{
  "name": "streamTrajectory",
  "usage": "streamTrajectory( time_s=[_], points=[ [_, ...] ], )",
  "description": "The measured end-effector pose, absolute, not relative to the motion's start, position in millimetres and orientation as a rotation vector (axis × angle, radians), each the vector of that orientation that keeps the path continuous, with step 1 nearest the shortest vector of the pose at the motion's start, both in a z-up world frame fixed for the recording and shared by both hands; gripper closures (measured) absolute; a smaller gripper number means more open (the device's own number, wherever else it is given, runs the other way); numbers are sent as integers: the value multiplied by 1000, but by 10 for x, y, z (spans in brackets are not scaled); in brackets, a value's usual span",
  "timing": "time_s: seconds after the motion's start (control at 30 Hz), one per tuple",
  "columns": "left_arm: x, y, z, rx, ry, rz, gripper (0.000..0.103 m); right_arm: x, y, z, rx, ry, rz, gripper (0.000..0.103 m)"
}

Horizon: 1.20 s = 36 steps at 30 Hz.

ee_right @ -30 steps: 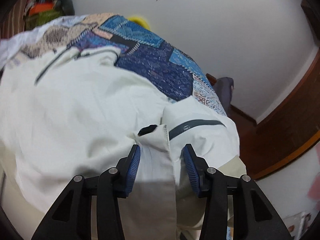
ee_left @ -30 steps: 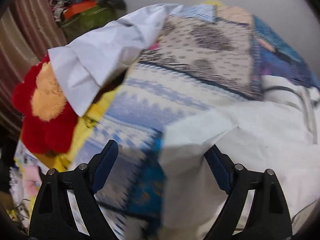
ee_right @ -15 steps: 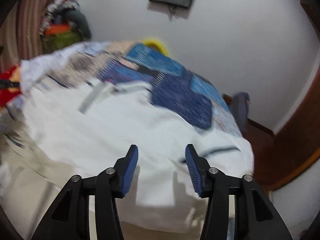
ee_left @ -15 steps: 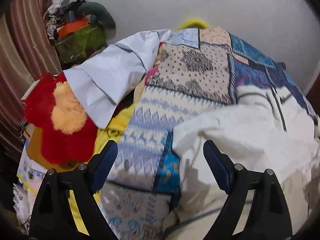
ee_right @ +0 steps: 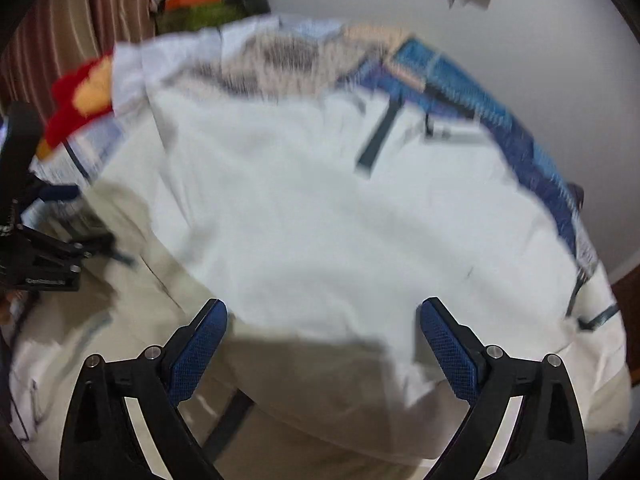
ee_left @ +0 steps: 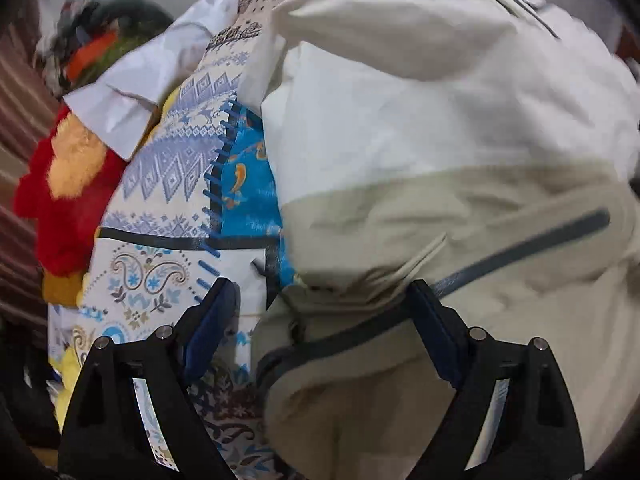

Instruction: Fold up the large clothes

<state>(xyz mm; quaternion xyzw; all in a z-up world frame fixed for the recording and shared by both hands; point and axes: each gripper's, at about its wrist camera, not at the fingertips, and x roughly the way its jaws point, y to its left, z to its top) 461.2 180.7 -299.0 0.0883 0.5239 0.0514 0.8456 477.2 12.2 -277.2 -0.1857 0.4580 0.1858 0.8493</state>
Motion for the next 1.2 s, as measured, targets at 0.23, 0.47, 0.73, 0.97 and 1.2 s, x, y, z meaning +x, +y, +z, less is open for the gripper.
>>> streamTrajectory(
  time_s=[0.23,0.47,0.73,0.97,1.2],
  points=[
    [4224,1635,-3030,407,1085,97,15,4526,-418,-2880,-413,1004,380,6],
    [4055,1550,-2757,351,1105,77,15,4306,-1072,-2651,-251,1074,368,6],
    [4201,1170,-1985,307,977,58,15,3926,-1939,-1973,-109,924,288,6],
    [4635,637,-1655,98,948,-40,15,4047,-3051,-1814,144,911,82,3],
    [5104,41,-1959,24,992,-92,15,4480,-3992,-2110,492,956,-36,3]
  ],
)
